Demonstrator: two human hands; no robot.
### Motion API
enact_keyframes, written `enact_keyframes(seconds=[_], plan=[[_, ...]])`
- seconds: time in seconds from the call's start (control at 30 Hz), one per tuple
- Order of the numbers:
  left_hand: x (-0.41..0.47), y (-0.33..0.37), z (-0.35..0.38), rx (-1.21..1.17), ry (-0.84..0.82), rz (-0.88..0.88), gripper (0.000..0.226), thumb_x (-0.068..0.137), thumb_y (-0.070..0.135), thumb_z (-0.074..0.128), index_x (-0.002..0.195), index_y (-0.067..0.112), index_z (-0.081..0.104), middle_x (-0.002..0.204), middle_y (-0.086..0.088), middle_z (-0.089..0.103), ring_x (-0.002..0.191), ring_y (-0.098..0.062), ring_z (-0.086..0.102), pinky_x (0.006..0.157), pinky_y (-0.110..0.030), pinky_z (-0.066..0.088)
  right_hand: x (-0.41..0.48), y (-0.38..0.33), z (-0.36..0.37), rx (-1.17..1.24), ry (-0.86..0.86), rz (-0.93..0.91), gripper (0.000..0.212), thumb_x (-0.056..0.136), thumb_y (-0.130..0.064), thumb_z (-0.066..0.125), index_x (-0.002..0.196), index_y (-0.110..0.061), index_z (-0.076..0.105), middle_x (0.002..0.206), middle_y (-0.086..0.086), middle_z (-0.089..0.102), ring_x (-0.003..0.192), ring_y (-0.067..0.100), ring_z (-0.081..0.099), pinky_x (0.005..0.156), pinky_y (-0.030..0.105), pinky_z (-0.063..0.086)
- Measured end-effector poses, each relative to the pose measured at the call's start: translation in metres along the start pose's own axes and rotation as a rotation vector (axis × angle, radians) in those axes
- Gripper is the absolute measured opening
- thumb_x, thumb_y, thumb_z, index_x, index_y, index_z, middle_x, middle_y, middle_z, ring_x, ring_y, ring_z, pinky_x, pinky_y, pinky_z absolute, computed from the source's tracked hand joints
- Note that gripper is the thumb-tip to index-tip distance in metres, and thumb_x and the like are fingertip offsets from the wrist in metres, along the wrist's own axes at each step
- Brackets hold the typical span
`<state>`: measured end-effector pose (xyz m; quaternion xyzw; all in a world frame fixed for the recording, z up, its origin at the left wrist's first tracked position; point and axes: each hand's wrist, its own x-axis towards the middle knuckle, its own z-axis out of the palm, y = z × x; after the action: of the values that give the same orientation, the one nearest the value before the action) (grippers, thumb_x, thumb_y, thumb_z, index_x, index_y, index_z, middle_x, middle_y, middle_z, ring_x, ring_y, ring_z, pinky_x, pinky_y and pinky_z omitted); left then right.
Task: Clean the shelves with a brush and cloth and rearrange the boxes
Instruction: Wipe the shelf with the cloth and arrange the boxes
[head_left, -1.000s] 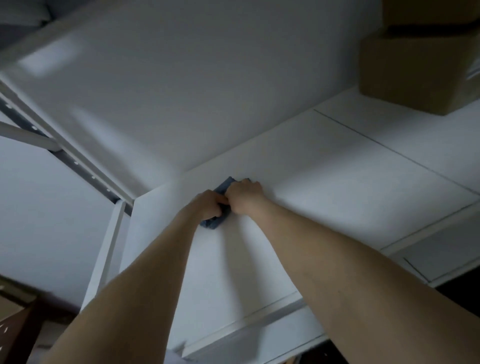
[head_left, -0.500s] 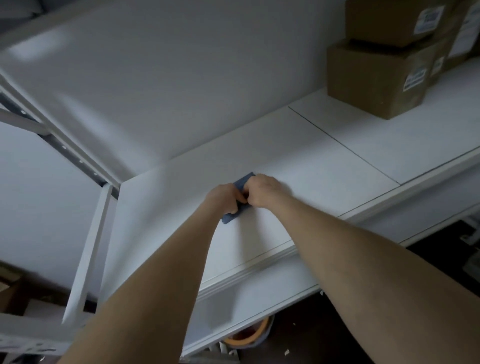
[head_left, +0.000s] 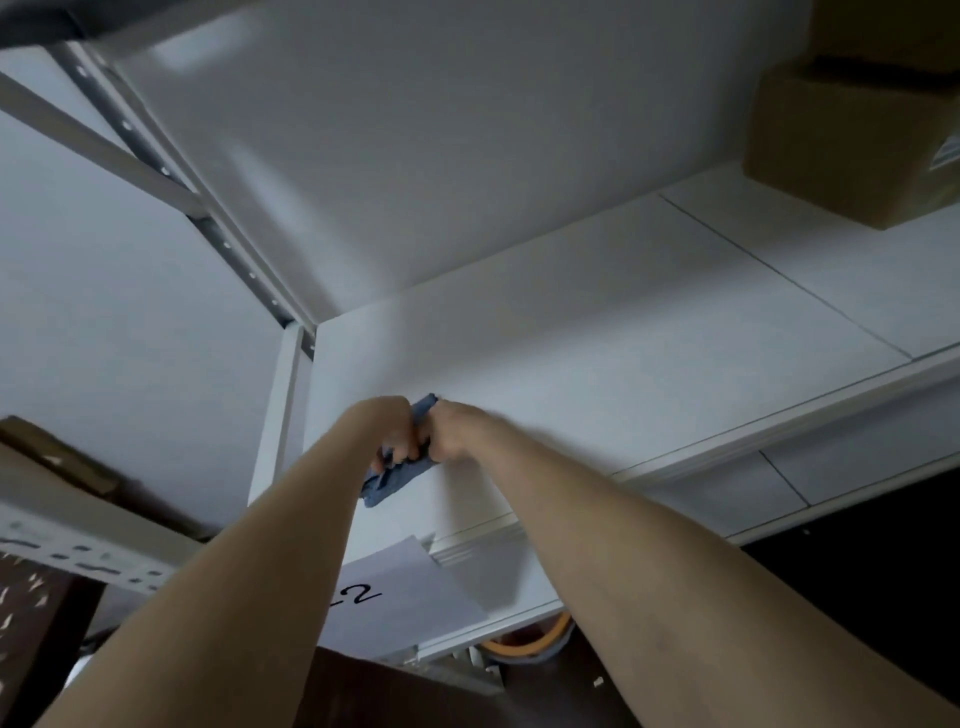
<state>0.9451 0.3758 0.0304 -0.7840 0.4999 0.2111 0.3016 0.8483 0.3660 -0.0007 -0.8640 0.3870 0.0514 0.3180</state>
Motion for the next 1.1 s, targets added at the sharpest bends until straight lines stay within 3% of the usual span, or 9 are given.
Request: enact_keyframes(seconds=[0.17,0.23,0.43,0.53,0.63,0.8,0.87,0.97,1.1], plan=[[0.007,0.027,-0.011,-0.033,0.023,0.166,0.007,0.073,0.011,0.071,0.078,0.006,0.071,0.059,-0.004,0.07,0.056,-0.015,0.068,0.066,-0.026,0.059,-0.025,0.026,-0.014,0.008,0.003,0.048,0.044,0.075,-0.018,0.076,0.117,-0.018,0.065,0.114,0.005,0.065,0.102,0.024,0.062,0.086,0.03,0.052],[0.006,0.053,-0.015,-0.027,0.037,0.226,0.014,0.072,0.018,0.074,0.069,0.007,0.066,0.049,0.0,0.066,0.047,-0.012,0.065,0.054,-0.021,0.056,-0.039,0.045,-0.022,0.012,0.019,0.111,0.048,0.072,-0.02,0.079,0.118,-0.018,0.064,0.113,0.005,0.066,0.1,0.024,0.063,0.084,0.03,0.052],[-0.023,0.145,-0.032,0.058,0.142,0.485,0.015,0.073,0.029,0.061,0.072,0.014,0.064,0.074,0.0,0.065,0.068,-0.017,0.059,0.067,-0.027,0.05,-0.099,0.121,-0.049,0.039,0.11,0.283,0.048,0.072,-0.013,0.074,0.117,-0.021,0.061,0.106,0.006,0.066,0.093,0.025,0.064,0.074,0.03,0.052],[-0.034,0.192,-0.038,0.094,0.133,0.632,0.026,0.08,0.02,0.055,0.103,0.012,0.065,0.097,-0.005,0.066,0.093,-0.024,0.061,0.086,-0.036,0.049,-0.127,0.161,-0.061,0.042,0.178,0.403,0.041,0.073,-0.009,0.069,0.112,-0.015,0.063,0.104,0.009,0.067,0.091,0.024,0.065,0.073,0.03,0.053],[-0.043,0.242,-0.034,0.051,0.162,0.795,0.038,0.087,0.008,0.053,0.125,0.012,0.055,0.118,-0.007,0.061,0.11,-0.024,0.056,0.093,-0.03,0.043,-0.152,0.204,-0.071,0.042,0.282,0.541,0.034,0.08,-0.009,0.065,0.113,-0.012,0.064,0.107,0.009,0.066,0.094,0.025,0.064,0.079,0.031,0.055],[-0.047,0.308,-0.029,-0.013,0.293,0.911,0.027,0.097,0.02,0.046,0.12,0.011,0.057,0.118,-0.008,0.061,0.11,-0.025,0.056,0.1,-0.039,0.043,-0.178,0.26,-0.084,-0.053,0.459,0.674,0.037,0.09,-0.013,0.054,0.127,-0.013,0.056,0.127,0.01,0.051,0.114,0.029,0.054,0.088,0.034,0.046],[-0.048,0.331,-0.031,-0.012,0.24,0.941,0.035,0.099,0.016,0.04,0.133,0.012,0.047,0.135,-0.01,0.049,0.124,-0.028,0.047,0.108,-0.04,0.036,-0.184,0.278,-0.089,-0.1,0.495,0.704,0.039,0.091,-0.017,0.054,0.13,-0.019,0.053,0.13,0.008,0.045,0.119,0.027,0.048,0.092,0.034,0.043],[-0.043,0.356,-0.033,0.051,0.176,0.899,0.05,0.103,0.022,0.031,0.151,0.021,0.019,0.159,-0.009,0.002,0.146,-0.027,0.01,0.119,-0.04,0.01,-0.185,0.3,-0.092,-0.1,0.525,0.71,0.038,0.093,-0.017,0.054,0.131,-0.021,0.053,0.135,0.008,0.04,0.124,0.026,0.04,0.098,0.032,0.039],[-0.033,0.379,-0.044,0.023,0.22,0.873,0.05,0.102,0.023,0.034,0.15,0.02,0.022,0.159,-0.008,0.004,0.145,-0.028,0.015,0.119,-0.039,0.012,-0.186,0.319,-0.103,-0.071,0.495,0.681,0.043,0.092,-0.023,0.057,0.135,-0.022,0.051,0.145,0.008,0.03,0.135,0.026,0.027,0.105,0.034,0.034]])
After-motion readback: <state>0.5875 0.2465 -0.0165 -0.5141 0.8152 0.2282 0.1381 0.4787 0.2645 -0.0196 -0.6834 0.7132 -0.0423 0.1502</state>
